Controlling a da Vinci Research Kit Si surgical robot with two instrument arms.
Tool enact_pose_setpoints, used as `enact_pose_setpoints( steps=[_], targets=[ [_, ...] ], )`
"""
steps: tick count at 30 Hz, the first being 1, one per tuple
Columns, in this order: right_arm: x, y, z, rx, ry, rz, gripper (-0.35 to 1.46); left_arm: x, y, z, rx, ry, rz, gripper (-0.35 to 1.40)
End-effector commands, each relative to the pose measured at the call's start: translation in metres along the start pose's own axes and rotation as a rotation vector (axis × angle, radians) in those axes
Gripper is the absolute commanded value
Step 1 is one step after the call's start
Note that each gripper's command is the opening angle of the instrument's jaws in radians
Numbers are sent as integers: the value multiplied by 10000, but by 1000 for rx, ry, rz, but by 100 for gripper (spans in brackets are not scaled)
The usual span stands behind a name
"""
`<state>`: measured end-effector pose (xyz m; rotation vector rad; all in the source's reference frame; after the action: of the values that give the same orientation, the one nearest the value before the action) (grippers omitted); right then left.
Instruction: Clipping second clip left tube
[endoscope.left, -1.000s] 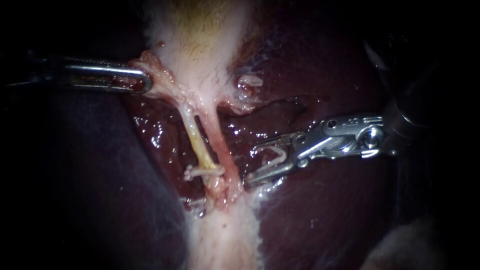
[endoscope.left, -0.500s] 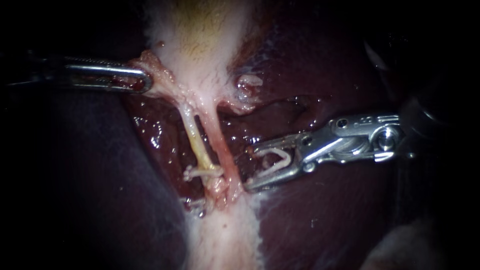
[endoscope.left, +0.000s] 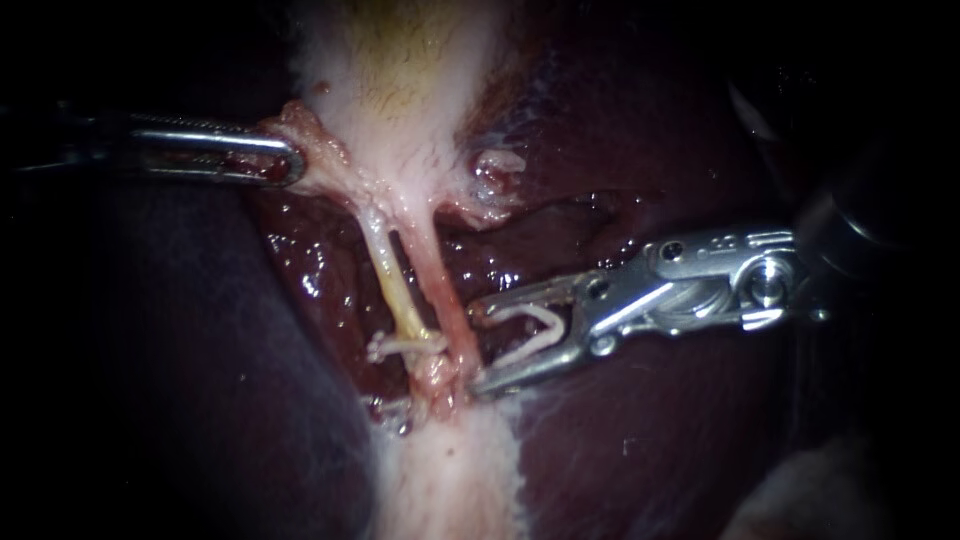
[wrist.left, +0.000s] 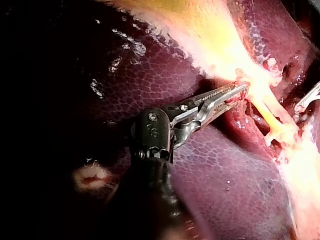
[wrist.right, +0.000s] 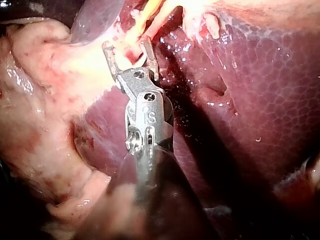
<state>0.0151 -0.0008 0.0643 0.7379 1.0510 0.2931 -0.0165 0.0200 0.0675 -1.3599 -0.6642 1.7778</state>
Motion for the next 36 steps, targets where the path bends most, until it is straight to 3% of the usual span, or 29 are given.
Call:
enact_pose_setpoints(
  steps=[1, 15, 30, 36],
  targets=[
    [1, 0, 1, -1, 0, 1, 47, 0, 0, 0, 0, 0, 0, -35],
    [9, 17, 23, -17, 3, 7, 47, 0, 1, 0, 1, 1, 0, -35],
    [-11, 32, 43, -33, -1, -4, 47, 0, 2, 0, 1, 1, 0, -35],
    [-18, 46, 45, -39, -1, -11, 46, 0, 3, 0, 1, 1, 0, -35]
  ],
)
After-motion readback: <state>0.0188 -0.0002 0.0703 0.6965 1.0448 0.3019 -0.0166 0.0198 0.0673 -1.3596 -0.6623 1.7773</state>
